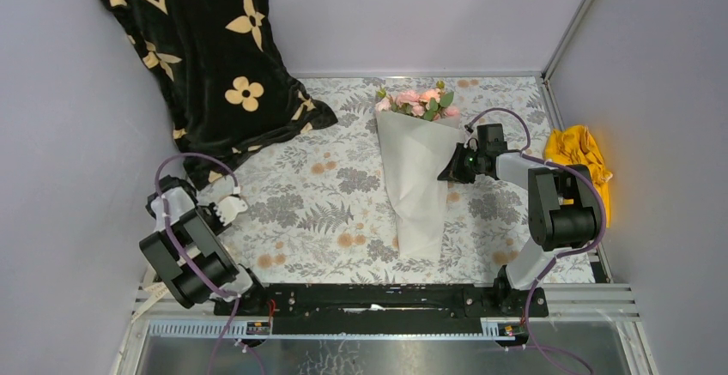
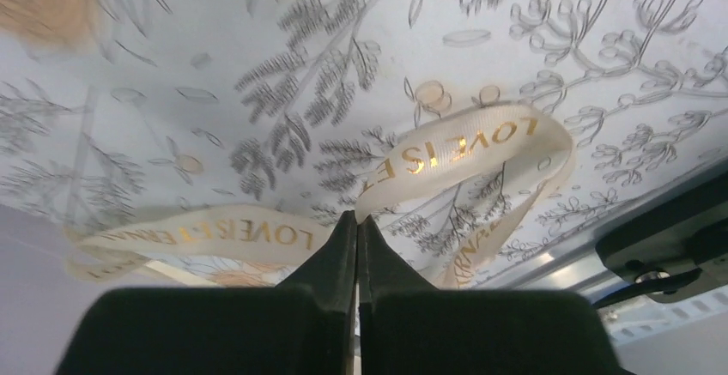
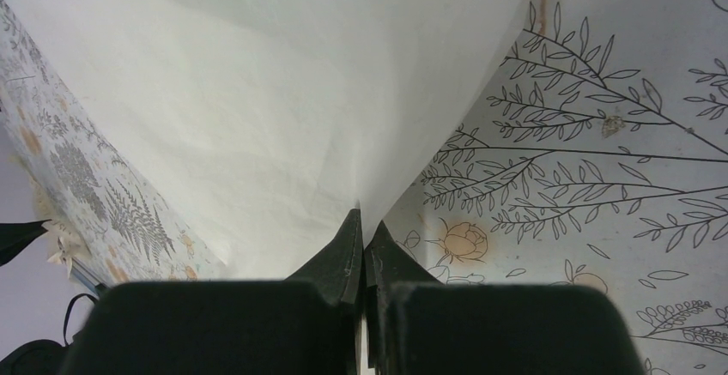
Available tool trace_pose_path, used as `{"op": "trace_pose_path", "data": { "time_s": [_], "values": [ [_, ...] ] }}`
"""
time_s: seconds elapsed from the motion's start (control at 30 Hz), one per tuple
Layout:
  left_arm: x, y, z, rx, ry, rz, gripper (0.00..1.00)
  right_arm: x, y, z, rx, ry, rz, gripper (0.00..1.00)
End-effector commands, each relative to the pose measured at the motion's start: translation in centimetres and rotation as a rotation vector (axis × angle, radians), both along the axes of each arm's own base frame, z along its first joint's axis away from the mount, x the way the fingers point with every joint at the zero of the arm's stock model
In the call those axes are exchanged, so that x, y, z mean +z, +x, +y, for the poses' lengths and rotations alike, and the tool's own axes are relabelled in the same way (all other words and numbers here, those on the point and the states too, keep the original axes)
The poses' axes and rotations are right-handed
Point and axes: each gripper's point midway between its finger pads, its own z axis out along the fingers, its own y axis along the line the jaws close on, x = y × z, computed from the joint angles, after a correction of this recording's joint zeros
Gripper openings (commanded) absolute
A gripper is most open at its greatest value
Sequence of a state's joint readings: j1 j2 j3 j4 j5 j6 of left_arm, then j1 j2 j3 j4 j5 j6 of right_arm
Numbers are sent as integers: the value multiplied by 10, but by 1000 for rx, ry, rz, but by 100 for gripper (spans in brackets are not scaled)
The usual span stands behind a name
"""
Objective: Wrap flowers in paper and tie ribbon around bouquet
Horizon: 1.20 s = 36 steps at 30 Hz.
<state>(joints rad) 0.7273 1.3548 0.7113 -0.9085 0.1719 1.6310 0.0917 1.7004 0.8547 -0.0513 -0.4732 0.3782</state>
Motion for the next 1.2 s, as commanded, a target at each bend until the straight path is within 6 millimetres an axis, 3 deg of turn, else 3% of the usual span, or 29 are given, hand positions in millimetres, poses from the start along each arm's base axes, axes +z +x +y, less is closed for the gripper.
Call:
{"op": "trace_pose_path", "data": {
  "time_s": [0.0, 0.07, 0.1, 0.13, 0.2, 0.27, 0.33, 0.4, 0.43, 0.5, 0.7, 0.83, 0.9, 1.03, 1.17],
  "values": [
    [34, 54, -21, 47, -33, -163, 0, 26, 11, 6, 24, 26, -69, 0],
    [71, 93, -62, 134, -150, -219, 0, 29, 14, 6, 25, 26, -76, 0],
    [91, 111, -96, 96, -211, -233, 0, 31, 15, 6, 25, 26, -78, 0],
    [126, 132, -125, 70, -262, -289, 0, 32, 15, 6, 26, 25, -76, 0],
    [187, 152, -189, -4, -383, -364, 0, 33, 15, 6, 29, 26, -76, 0],
    [264, 159, -242, -74, -510, -458, 0, 34, 14, 6, 32, 22, -77, 0],
    [333, 155, -275, -86, -628, -505, 0, 35, 13, 4, 29, 17, -81, 0],
    [381, 149, -292, -107, -686, -567, 0, 37, 12, 5, 29, 18, -89, 0],
    [391, 142, -300, -143, -693, -583, 0, 37, 12, 4, 29, 18, -91, 0],
    [380, 126, -313, -218, -682, -543, 0, 37, 12, 4, 29, 17, -92, 0],
    [301, 79, -361, -299, -643, -274, 0, 39, 14, 5, 33, 16, -95, 0],
    [291, 50, -401, -391, -651, -226, 0, 43, 17, 4, 36, 7, -102, 0],
    [296, 48, -412, -407, -669, -231, 0, 44, 18, 3, 34, 4, -103, 0],
    [284, 61, -403, -414, -590, -286, 0, 44, 19, 3, 34, 3, -102, 0],
    [258, 116, -351, -352, -304, -519, 0, 43, 19, 4, 34, 4, -97, 0]
  ]
}}
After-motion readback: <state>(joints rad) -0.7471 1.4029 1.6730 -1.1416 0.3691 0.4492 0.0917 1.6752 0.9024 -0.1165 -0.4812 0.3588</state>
